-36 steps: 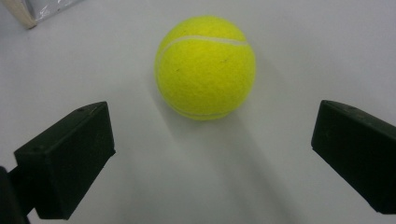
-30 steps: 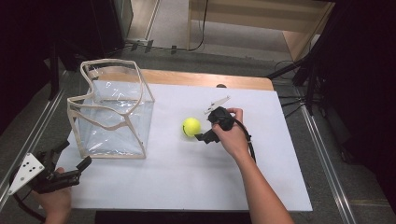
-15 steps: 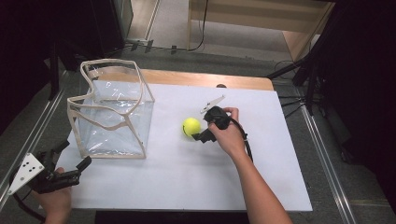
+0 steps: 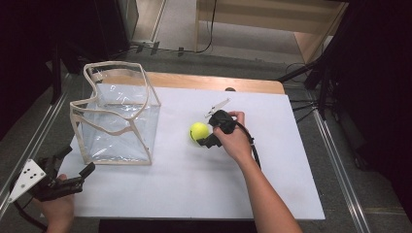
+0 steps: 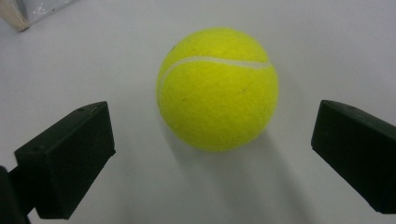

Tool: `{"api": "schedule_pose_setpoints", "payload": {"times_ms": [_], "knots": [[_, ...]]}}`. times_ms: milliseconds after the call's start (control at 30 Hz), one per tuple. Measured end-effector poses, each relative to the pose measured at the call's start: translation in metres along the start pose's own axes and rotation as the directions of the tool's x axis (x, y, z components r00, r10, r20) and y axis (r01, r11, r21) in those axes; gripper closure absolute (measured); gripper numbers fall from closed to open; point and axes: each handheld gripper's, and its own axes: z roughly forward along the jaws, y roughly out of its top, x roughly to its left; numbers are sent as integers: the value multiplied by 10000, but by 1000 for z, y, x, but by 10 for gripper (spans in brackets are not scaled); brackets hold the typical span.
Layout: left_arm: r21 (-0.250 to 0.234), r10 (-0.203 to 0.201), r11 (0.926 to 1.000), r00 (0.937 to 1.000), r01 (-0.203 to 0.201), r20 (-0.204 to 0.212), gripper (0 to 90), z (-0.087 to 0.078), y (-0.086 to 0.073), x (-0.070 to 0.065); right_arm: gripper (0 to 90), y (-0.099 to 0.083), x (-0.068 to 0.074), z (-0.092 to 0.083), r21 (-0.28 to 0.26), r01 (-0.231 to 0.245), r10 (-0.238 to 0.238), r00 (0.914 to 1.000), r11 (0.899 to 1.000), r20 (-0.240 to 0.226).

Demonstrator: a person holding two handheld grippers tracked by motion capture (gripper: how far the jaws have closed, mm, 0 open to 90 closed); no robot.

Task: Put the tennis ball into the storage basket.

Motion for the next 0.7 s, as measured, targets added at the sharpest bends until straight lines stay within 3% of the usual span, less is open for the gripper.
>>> {"api": "schedule_pose_setpoints", "payload": {"times_ms": [700], "knots": [[-1,-2,10000,10000,2,15,53,0,0,0,0,8,1,14,94,66,-65,9999,9999,-106]]}}
